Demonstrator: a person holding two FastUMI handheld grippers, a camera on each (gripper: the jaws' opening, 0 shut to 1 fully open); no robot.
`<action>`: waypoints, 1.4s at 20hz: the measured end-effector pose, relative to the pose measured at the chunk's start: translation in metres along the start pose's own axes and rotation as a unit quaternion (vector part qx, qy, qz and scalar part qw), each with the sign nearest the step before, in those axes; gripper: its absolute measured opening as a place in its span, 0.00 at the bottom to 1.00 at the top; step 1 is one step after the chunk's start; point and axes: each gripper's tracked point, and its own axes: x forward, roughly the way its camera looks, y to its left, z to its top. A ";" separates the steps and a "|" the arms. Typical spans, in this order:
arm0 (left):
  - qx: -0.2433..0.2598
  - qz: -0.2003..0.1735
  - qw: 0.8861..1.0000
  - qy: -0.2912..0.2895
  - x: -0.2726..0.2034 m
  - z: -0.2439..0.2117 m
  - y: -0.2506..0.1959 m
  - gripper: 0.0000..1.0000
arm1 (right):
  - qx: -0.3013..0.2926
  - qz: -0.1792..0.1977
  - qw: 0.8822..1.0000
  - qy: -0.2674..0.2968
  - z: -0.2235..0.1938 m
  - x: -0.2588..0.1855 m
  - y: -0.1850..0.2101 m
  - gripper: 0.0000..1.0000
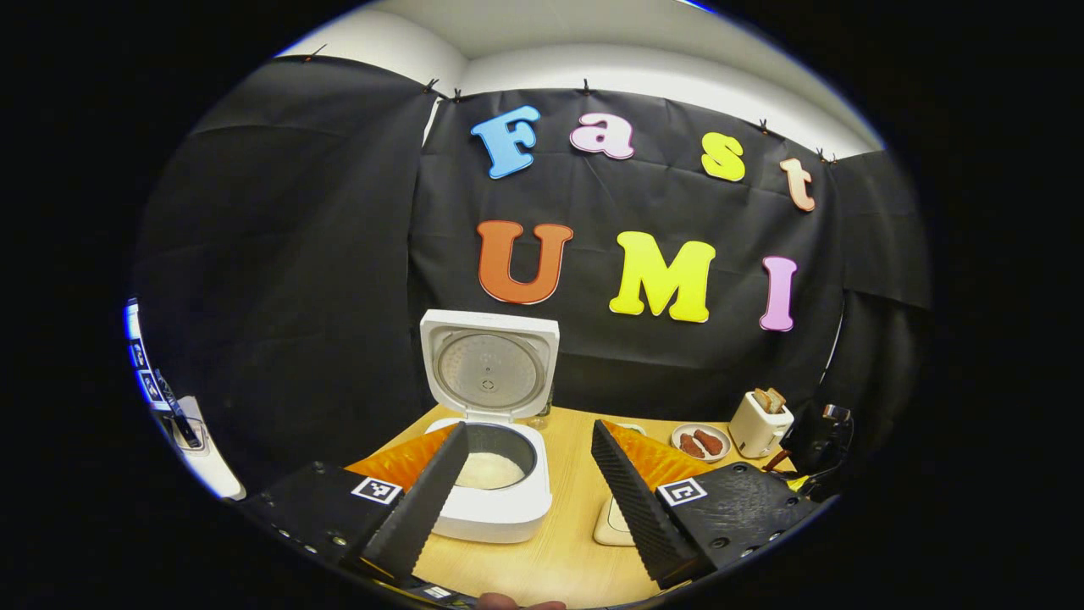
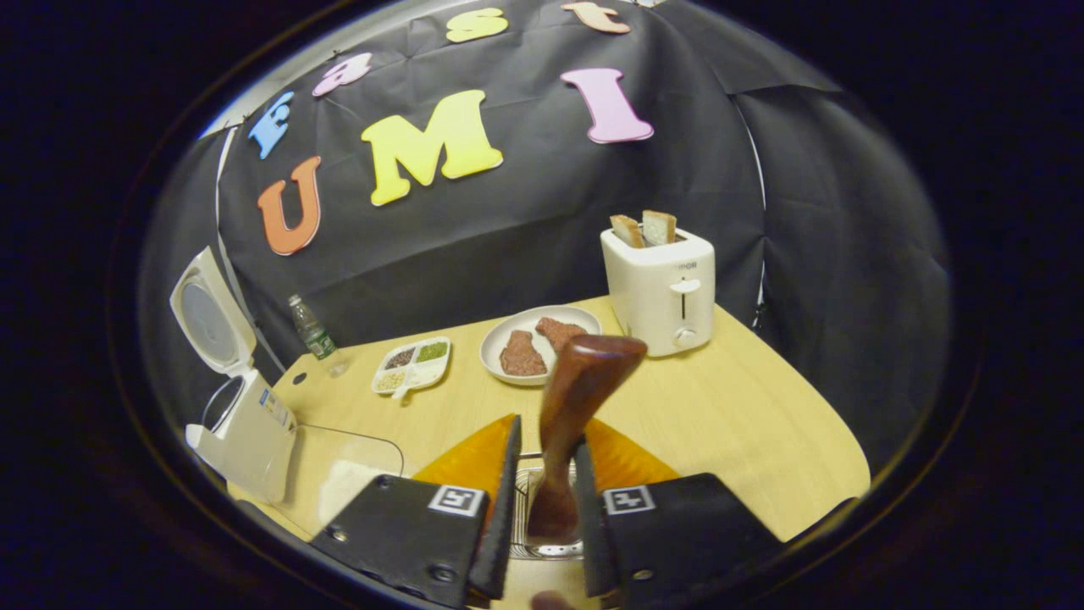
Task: Close the left gripper, press the button to open the rice cooker; take a wooden spoon from the chopstick holder with the right hand, scoop a spoonful of rice and pour it into the rice cooker, then put the wooden spoon back into the chopstick holder.
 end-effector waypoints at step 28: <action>0.012 -0.069 0.997 0.030 0.224 0.124 0.067 0.94 | -0.048 -0.065 0.979 -0.185 0.153 -0.276 0.061 0.98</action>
